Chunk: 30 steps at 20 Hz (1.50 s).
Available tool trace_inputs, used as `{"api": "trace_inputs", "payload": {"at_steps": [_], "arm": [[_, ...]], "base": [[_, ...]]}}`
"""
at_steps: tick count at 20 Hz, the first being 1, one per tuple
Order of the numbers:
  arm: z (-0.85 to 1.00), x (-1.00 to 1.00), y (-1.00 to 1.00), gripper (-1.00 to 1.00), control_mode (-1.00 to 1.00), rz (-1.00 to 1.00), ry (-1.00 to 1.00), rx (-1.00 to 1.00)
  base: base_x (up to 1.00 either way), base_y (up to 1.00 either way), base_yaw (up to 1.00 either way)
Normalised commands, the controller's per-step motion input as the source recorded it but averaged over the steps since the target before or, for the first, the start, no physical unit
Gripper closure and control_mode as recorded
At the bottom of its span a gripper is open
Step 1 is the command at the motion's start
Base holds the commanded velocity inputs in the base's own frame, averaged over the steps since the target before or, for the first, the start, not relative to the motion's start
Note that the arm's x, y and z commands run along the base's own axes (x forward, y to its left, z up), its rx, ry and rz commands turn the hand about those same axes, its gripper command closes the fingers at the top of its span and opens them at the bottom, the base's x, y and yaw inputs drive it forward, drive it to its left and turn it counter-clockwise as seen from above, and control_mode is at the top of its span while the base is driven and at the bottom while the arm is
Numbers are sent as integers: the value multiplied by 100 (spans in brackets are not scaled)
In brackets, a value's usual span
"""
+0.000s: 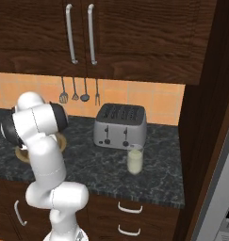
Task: Grab a lemon wedge from the fridge and one ice cube from the ice bowl, and put them in the glass of lemonade.
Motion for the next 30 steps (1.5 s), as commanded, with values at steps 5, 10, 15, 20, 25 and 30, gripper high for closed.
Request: {"api": "trace_inputs", "payload": {"at_steps": [5, 10, 15, 20, 25, 30], "arm": [[13, -16, 0, -100, -100, 0, -15, 2], [-5, -3, -8, -100, -100, 0, -8, 1], [-42, 0, -4, -100, -100, 0, 0, 0], [-15, -1, 0, -100, -100, 0, 0, 0], [1, -29, -4, -100, -100, 0, -9, 0], [0, -26, -1, -100, -100, 0, -6, 0]], "base": [[0, 0, 0], [0, 0, 0], [0, 0, 0], [0, 0, 0], [0, 0, 0], [0, 0, 0]]}}
